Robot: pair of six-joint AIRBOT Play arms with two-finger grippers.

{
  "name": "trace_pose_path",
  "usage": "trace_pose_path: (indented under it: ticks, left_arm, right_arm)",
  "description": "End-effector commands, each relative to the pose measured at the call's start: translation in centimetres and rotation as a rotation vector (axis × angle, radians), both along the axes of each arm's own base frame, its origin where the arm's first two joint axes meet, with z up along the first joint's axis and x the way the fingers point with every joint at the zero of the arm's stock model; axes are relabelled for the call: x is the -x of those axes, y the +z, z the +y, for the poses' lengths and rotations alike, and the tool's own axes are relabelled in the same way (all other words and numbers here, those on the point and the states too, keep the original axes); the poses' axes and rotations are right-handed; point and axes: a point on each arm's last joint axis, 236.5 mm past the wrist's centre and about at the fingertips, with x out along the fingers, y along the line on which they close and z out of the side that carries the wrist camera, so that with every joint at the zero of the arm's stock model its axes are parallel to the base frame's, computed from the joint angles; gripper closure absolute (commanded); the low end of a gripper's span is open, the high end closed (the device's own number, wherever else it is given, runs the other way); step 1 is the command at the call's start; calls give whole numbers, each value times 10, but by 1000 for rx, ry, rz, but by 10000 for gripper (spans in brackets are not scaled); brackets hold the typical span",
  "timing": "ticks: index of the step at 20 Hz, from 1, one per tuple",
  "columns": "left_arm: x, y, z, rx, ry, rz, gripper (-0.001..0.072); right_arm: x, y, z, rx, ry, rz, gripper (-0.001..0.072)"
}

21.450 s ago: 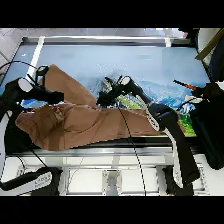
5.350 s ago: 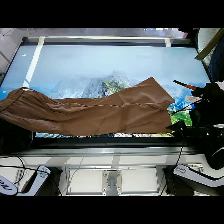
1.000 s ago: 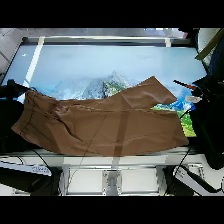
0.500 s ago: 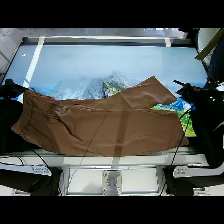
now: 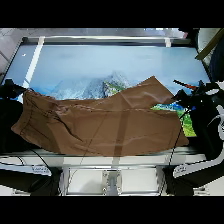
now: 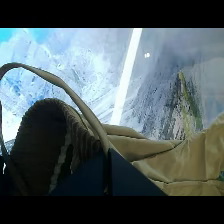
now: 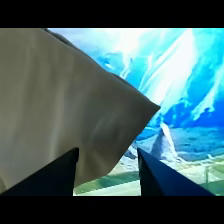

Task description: Fold the clothes and pants, and hang the long-sleeved shirts on hangers.

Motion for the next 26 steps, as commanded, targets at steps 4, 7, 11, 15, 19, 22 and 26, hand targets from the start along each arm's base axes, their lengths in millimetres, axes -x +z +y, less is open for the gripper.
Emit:
trace_pose_path:
  ticks: [4, 7, 11, 15, 19, 22, 26]
  left_arm:
    - [-1, 0, 2, -5, 9, -1, 681]
    - [-3, -1, 4, -13, 17, -4, 681]
    - [-8, 2, 13, -33, 51, -26, 681]
    - [-15, 36, 44, -131, 165, -127, 681]
    - [2, 63, 58, -181, 198, -157, 681]
    - [14, 39, 57, -202, 192, -58, 681]
    - [9, -10, 27, -194, 124, 35, 681]
  right_arm:
    - [-6, -3, 6, 3, 24, -19, 306]
    - [-17, 4, 11, -13, 20, -69, 521]
    - [-29, 26, 11, -25, 20, -126, 699]
    - [-33, 104, -17, 55, 57, -229, 700]
    - [-5, 173, -46, 143, 42, -288, 700]
    - [39, 152, -34, 177, 171, -112, 699]
    - [56, 89, 1, 128, 212, -8, 699]
